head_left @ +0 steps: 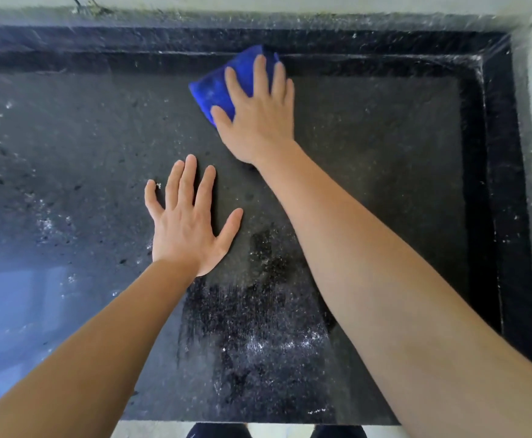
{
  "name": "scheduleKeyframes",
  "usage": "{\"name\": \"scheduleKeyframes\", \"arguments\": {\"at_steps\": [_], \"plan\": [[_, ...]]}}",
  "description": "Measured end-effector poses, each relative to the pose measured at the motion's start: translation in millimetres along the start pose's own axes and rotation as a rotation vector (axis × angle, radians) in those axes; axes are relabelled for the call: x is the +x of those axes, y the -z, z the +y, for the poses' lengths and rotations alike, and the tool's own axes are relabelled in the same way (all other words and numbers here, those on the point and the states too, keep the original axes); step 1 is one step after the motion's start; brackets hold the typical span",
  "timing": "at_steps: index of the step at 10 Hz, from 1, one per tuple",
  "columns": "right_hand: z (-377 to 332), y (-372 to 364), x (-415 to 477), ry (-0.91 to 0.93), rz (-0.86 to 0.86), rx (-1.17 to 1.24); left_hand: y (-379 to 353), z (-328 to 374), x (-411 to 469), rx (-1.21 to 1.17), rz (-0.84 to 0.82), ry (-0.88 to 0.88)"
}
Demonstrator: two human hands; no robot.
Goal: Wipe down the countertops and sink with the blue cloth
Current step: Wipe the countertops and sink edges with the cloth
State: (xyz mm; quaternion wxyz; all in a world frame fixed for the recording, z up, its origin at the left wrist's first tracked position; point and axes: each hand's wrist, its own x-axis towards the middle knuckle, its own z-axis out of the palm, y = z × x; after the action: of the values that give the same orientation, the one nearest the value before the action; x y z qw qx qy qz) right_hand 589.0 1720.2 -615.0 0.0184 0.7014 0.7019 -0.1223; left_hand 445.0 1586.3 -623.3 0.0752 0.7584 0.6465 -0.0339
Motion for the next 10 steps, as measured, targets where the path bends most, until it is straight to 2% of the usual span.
{"name": "scheduleKeyframes", "arguments": {"at_steps": [1,2,3,4,5,7,8,9,10], "plan": [[7,2,1,0.033,0.008,-0.066,-1,0,1,-0.015,0.013,-0.001],[60,5,-12,-0.163,0.126,-0.112,0,0,0,-0.014,0.012,0.004],[139,10,-28,-0.473,0.185,-0.125,0,0,1,-0.007,0.004,0.004],[189,24,-32,-0.73,0.145,-0.072,1,-1,1,-0.004,-0.007,0.002],[165,29,-11,-0.807,0.13,-0.053,1,-1,1,-0.001,-0.009,-0.001],[44,14,17,-0.521,0.153,-0.103,2,-1,1,0.005,-0.018,-0.003],[43,9,10,-0.328,0.162,-0.106,1,-1,2,-0.001,-0.012,-0.001],[82,6,-11,-0.198,0.221,-0.141,1,-1,2,-0.006,-0.005,-0.003],[132,6,-38,-0.286,0.271,-0.169,1,-2,2,-0.01,0.002,-0.005]]}}
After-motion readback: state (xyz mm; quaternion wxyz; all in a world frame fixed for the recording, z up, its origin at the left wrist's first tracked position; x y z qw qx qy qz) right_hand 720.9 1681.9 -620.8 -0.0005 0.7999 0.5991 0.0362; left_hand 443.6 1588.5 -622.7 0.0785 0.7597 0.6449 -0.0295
